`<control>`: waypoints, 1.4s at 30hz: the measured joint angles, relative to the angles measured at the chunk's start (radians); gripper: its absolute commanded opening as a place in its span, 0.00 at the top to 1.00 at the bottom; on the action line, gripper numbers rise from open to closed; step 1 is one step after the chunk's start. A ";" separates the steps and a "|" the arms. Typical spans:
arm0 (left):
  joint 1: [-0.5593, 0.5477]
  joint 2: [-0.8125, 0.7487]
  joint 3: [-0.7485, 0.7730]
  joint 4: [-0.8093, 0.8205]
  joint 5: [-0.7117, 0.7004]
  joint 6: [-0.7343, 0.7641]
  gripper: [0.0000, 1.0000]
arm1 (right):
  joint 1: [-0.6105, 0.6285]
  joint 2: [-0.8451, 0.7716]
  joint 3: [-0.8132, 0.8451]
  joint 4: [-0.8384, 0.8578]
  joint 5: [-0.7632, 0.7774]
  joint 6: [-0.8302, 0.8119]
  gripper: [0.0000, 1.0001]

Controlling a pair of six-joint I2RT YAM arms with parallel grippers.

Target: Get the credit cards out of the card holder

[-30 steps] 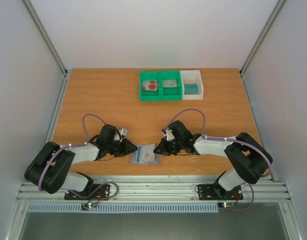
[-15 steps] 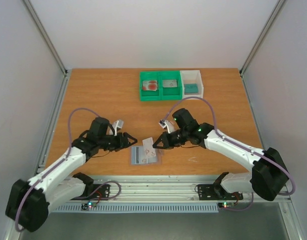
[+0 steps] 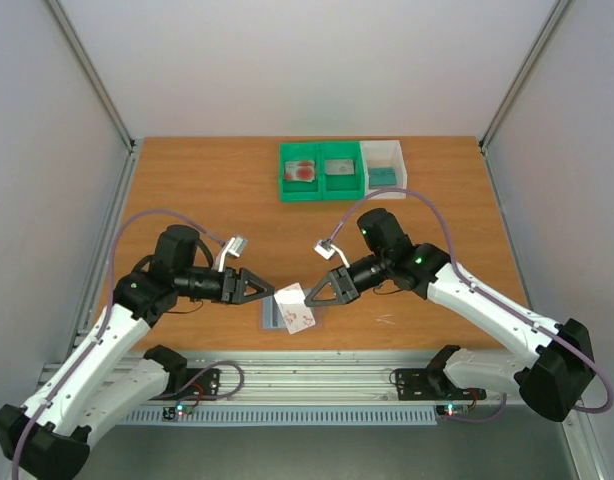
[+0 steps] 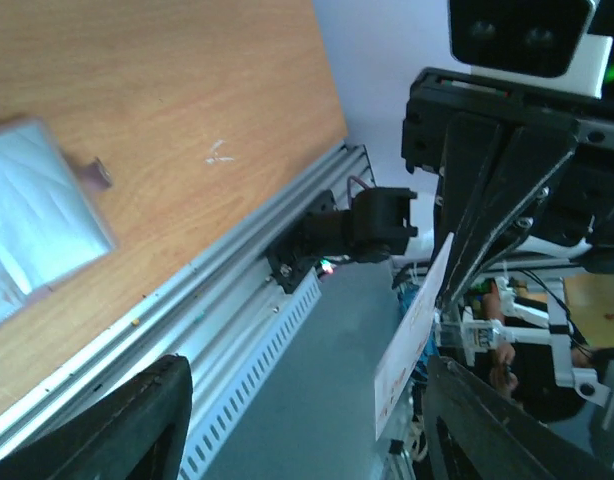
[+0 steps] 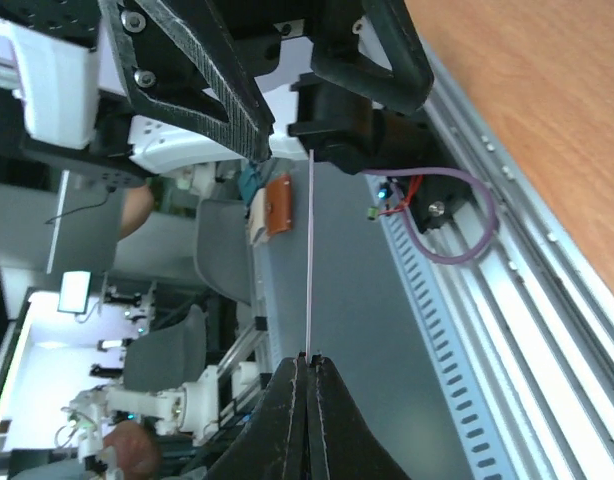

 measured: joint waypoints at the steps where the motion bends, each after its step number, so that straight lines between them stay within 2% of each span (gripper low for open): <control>1: 0.000 -0.002 0.005 -0.015 0.020 0.000 0.36 | 0.000 -0.002 0.000 0.005 -0.013 0.003 0.99; 10: 0.000 -0.045 0.015 0.042 0.163 -0.066 0.35 | 0.011 0.047 0.031 0.069 -0.092 0.041 0.99; 16: 0.000 -0.047 0.015 0.037 0.187 -0.068 0.41 | 0.021 0.097 0.034 0.152 -0.128 0.081 0.99; 18: 0.000 -0.046 0.015 0.029 0.186 -0.060 0.48 | 0.021 0.106 0.034 0.169 -0.137 0.089 0.99; 20: 0.000 -0.045 0.015 0.016 0.185 -0.050 0.59 | 0.021 0.109 0.034 0.180 -0.141 0.095 0.99; 25: 0.000 -0.025 0.016 -0.013 0.179 -0.017 0.95 | 0.023 0.109 0.034 0.188 -0.157 0.102 0.99; 26: 0.000 -0.023 0.016 -0.016 0.177 -0.021 0.99 | 0.023 0.109 0.034 0.188 -0.159 0.101 0.99; 29: 0.000 -0.017 0.018 -0.014 0.175 -0.019 1.00 | 0.024 0.110 0.037 0.177 -0.151 0.101 0.99; 32: 0.000 -0.023 0.019 -0.013 0.165 -0.020 1.00 | 0.024 0.109 0.040 0.158 -0.124 0.103 0.88; 36: 0.000 -0.031 0.018 0.006 0.117 -0.039 1.00 | 0.026 0.087 0.039 0.161 -0.037 0.149 0.63; 42: -0.001 -0.068 -0.026 0.108 -0.011 -0.140 1.00 | 0.027 -0.010 -0.035 0.314 0.122 0.335 0.34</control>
